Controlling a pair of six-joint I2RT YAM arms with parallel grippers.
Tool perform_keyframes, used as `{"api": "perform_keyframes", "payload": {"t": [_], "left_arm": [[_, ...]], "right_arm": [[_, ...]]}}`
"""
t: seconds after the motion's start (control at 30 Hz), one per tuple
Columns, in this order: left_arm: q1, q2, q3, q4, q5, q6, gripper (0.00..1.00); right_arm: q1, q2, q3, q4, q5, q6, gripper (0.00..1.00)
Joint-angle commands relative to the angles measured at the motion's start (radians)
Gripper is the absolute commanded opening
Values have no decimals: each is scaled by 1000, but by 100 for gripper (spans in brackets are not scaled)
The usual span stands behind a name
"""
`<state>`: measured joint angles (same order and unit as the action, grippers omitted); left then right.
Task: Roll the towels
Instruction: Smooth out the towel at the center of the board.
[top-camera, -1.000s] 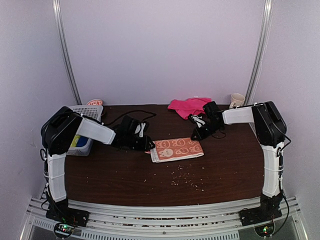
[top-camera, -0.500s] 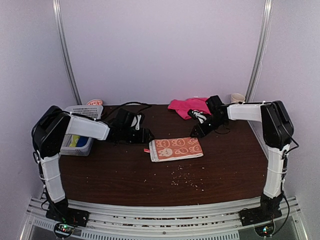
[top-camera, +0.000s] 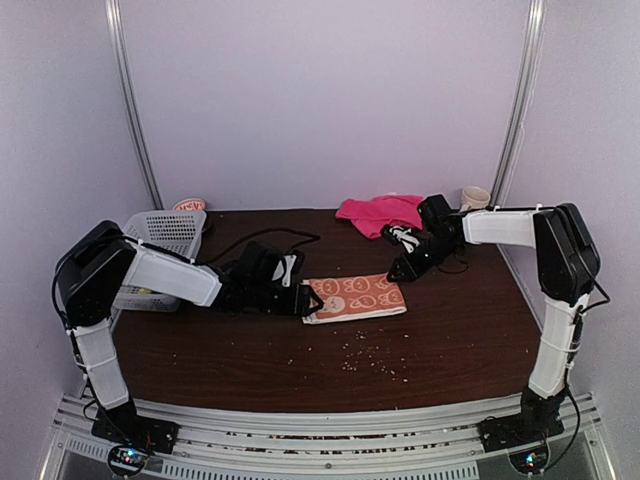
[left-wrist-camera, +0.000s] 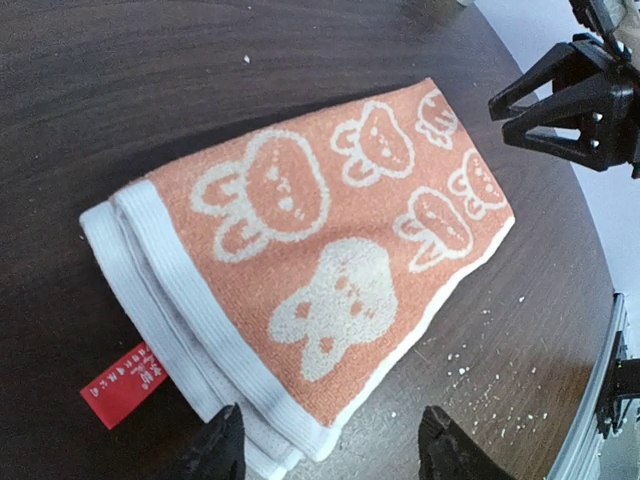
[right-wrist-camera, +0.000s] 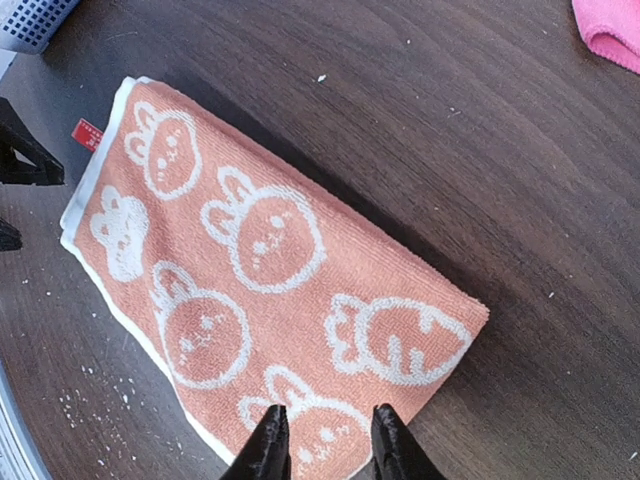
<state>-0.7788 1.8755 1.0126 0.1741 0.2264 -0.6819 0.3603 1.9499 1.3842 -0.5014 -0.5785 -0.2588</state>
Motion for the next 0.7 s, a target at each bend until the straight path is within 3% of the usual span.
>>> {"api": "perform_keyframes", "payload": {"t": [0.0, 0.67], "left_arm": [[7, 23, -19, 103, 12, -47, 60], [-14, 76, -21, 127, 29, -81, 56]], "right_arm": [[10, 42, -2, 27, 19, 3, 29], [19, 118, 9, 41, 60, 1, 28]]}}
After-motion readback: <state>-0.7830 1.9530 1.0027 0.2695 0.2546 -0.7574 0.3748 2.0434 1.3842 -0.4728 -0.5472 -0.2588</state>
